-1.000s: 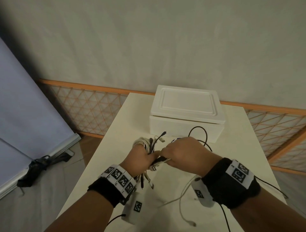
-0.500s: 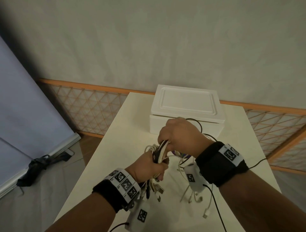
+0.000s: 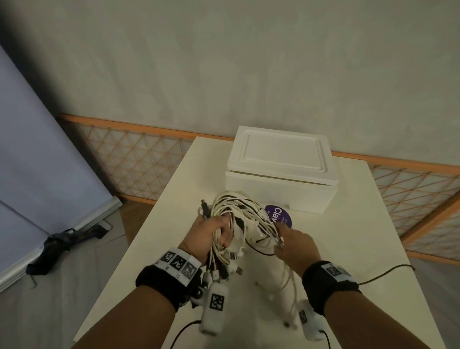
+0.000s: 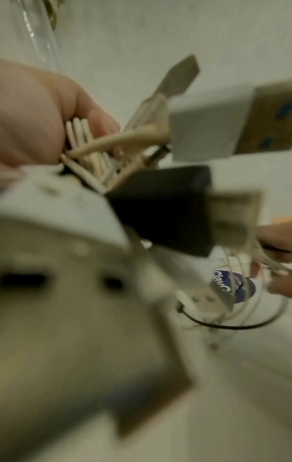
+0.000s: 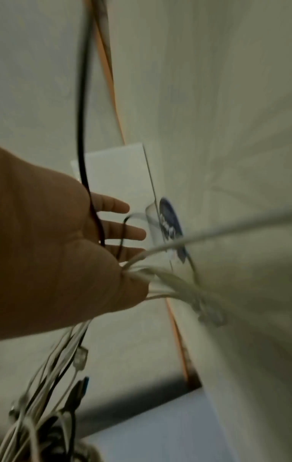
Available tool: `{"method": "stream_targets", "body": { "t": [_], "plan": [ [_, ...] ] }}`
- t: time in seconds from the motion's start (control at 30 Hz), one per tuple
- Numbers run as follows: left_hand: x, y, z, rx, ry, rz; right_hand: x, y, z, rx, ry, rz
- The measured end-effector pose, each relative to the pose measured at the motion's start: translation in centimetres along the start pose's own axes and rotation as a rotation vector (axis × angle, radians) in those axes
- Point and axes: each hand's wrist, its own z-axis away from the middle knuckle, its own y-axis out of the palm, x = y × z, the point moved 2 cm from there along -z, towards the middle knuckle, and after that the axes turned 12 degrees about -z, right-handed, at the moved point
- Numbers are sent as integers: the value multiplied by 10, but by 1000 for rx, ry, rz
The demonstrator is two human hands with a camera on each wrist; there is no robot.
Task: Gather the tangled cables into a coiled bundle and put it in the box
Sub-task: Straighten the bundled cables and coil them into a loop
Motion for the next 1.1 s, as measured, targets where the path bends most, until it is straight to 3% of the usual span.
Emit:
{"method": "stream_targets", "body": {
  "t": [0.2, 0.3, 0.37, 0.43, 0.5, 0.63, 0.73, 0.8, 0.9, 1.0, 1.03, 1.1],
  "plan": [
    [-5, -38, -7, -109, -43, 100, -97, -16, 50, 49, 329, 162],
    [-6, -43, -4, -107, -26, 69, -133, -27, 73, 46, 366, 201],
    [-3, -42, -2, -88, -25, 11, -136, -33, 77, 98, 377, 107],
    [0, -34, 1, -52, -37, -84, -118, -39, 70, 206, 355, 22],
    [3, -25, 4, -15, -54, -259, -83, -50, 53, 206, 263, -58],
    [1, -13, 10, -42, -124, -719, 15, -91, 31, -195, -118, -454],
    [1, -8, 12, 8, -125, -1103, 87, -116, 29, -299, -338, -660],
    [-1, -6, 13, 98, -52, -1382, 120, -121, 24, -190, -416, -666],
    [2, -12, 12, 205, 213, -1796, 147, -105, 11, 138, -410, -383],
    [-3, -15, 12, 253, 330, -1890, 156, -79, 5, 255, -337, -308],
    [-5, -16, 8, 277, 350, -1869, 156, -69, 5, 285, -303, -319],
    [-8, -21, -2, 388, 233, -1963, 155, -47, 9, 330, -282, -271]
  ]
}}
